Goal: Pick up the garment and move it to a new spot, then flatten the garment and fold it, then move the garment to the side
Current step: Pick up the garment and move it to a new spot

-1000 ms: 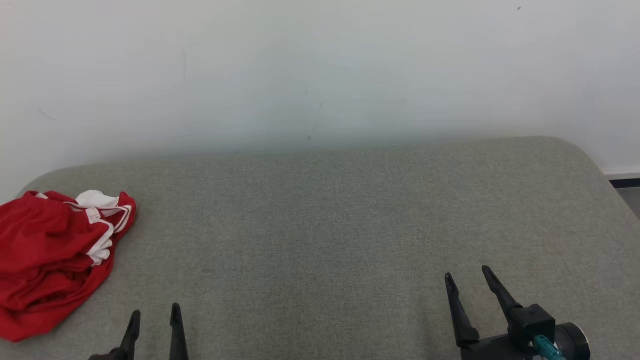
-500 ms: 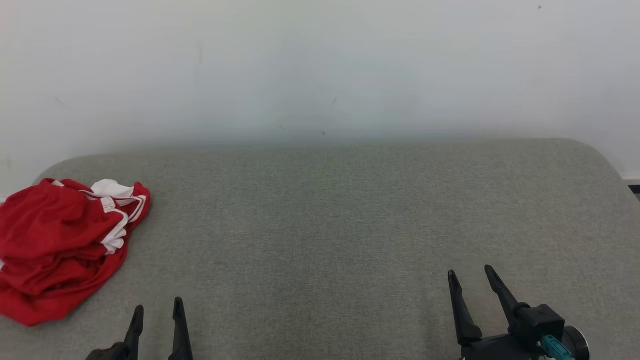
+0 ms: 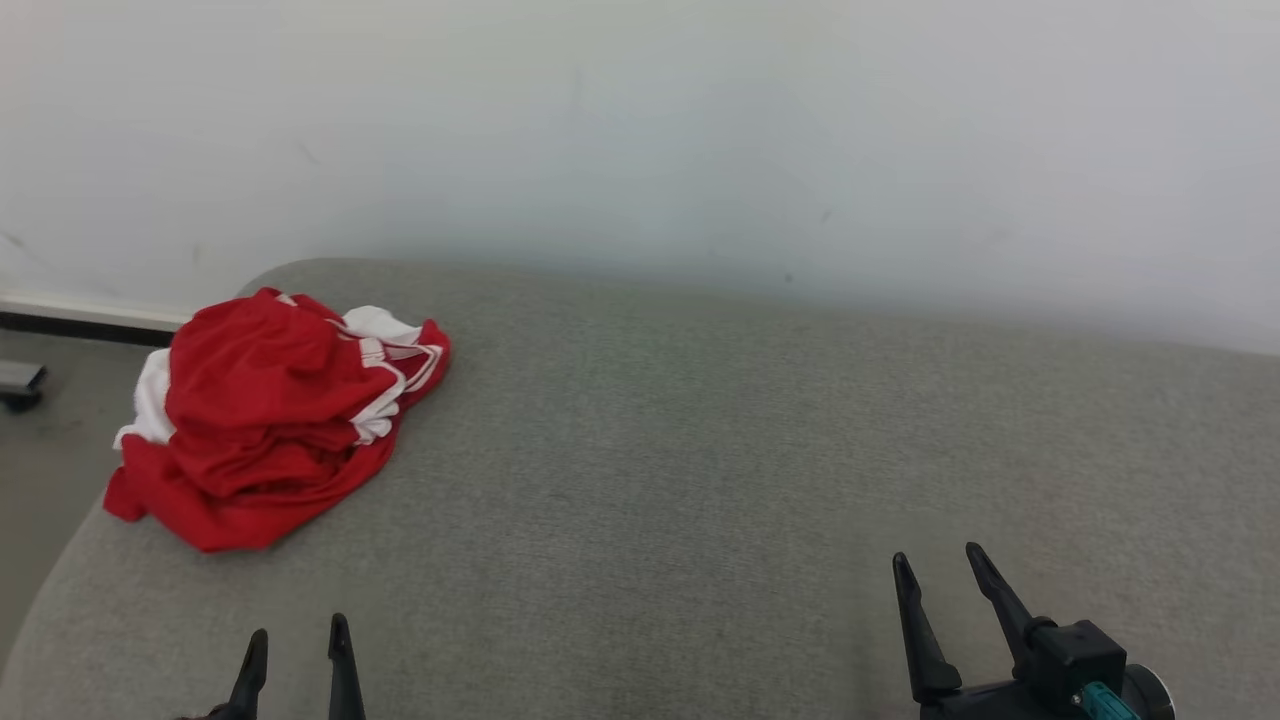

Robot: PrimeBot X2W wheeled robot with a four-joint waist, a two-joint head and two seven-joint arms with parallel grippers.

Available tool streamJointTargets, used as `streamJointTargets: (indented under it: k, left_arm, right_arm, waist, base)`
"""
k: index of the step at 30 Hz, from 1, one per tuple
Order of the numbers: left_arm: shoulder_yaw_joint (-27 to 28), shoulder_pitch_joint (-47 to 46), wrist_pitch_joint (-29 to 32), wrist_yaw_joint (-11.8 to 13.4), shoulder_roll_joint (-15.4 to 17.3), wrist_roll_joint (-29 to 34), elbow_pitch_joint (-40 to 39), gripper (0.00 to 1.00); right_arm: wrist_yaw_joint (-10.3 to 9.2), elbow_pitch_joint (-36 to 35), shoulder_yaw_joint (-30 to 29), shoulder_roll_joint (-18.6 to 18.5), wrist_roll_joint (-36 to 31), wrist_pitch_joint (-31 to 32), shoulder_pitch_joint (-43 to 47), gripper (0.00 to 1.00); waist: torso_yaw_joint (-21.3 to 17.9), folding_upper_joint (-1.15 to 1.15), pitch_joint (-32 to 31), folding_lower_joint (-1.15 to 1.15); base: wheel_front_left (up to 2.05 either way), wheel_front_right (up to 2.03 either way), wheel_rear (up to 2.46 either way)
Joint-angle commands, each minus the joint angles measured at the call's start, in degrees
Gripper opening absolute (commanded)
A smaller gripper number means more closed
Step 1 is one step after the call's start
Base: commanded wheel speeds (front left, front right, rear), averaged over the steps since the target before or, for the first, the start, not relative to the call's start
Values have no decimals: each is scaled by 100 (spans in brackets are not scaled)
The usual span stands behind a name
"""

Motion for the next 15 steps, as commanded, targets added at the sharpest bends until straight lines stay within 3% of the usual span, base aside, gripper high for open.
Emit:
streamJointTargets:
  k: [1, 10, 15]
  left_arm:
    - [50, 97, -6, -11, 41, 73, -12, 100]
    - [142, 220, -6, 44, 97, 186, -93, 100]
    - [182, 363, -7, 156, 62, 202, -297, 100]
  right_arm:
    - [-14, -19, 43, -8, 44, -12, 32, 100]
    - [-14, -17, 199, -9, 233, -11, 87, 100]
    - [-14, 12, 329, -12, 212, -11, -72, 100]
  waist:
    - [617, 0, -68, 0]
    - [1382, 0, -142, 0]
    - [1505, 0, -42, 0]
  base:
    - [0, 0, 0]
    - [0, 0, 0]
    - [0, 0, 0]
